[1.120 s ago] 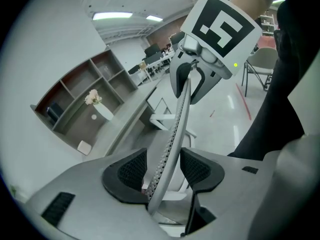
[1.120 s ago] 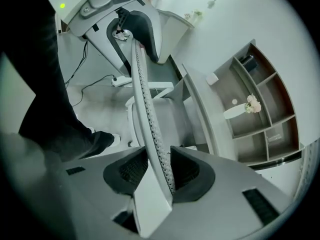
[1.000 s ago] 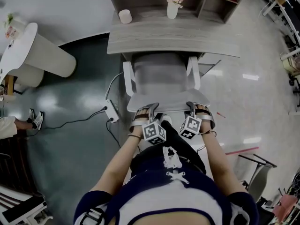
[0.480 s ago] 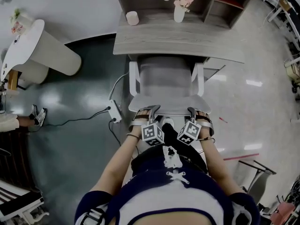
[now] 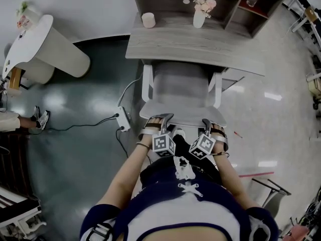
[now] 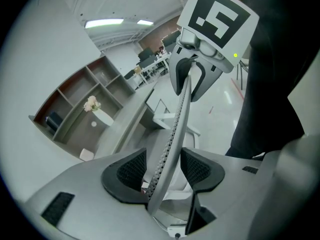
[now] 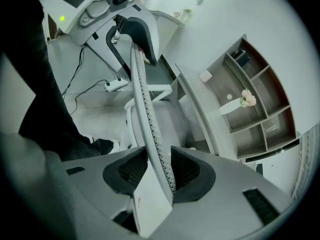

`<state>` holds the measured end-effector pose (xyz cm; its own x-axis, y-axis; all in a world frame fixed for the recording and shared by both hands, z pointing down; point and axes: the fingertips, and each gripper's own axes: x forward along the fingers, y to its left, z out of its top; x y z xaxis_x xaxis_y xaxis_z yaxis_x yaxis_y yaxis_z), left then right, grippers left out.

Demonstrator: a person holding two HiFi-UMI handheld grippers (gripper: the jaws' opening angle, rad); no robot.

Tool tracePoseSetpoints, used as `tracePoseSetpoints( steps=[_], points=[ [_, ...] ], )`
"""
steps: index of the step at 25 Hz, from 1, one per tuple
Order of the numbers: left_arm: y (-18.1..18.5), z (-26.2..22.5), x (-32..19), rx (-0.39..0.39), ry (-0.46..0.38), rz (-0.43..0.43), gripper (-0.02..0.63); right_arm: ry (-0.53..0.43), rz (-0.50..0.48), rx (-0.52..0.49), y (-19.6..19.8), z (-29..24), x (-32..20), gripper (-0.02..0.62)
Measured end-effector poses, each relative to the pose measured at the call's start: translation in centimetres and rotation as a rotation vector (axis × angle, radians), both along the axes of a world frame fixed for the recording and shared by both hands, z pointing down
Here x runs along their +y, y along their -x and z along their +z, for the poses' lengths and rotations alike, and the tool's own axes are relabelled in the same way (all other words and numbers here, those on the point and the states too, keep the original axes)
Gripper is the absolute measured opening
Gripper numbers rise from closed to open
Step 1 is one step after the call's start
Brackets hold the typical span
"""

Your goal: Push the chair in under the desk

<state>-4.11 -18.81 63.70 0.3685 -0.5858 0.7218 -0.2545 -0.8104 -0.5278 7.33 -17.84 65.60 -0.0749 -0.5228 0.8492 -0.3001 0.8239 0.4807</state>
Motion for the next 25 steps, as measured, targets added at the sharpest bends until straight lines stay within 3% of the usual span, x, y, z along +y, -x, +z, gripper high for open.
tracePoseSetpoints(
  steps=[7, 25],
  points=[
    [0.2, -0.2, -1.6, 0.004, 0.023, -0.015, 0.222, -0.107, -0.061, 0.004, 0.2, -0.5, -1.7, 0.126],
    [-0.6, -0.2, -6.7, -0.005, -0.025, -0.027, 0.222, -0.160, -0.065, -0.002, -0.6, -0.6, -7.1, 0.132]
  ],
)
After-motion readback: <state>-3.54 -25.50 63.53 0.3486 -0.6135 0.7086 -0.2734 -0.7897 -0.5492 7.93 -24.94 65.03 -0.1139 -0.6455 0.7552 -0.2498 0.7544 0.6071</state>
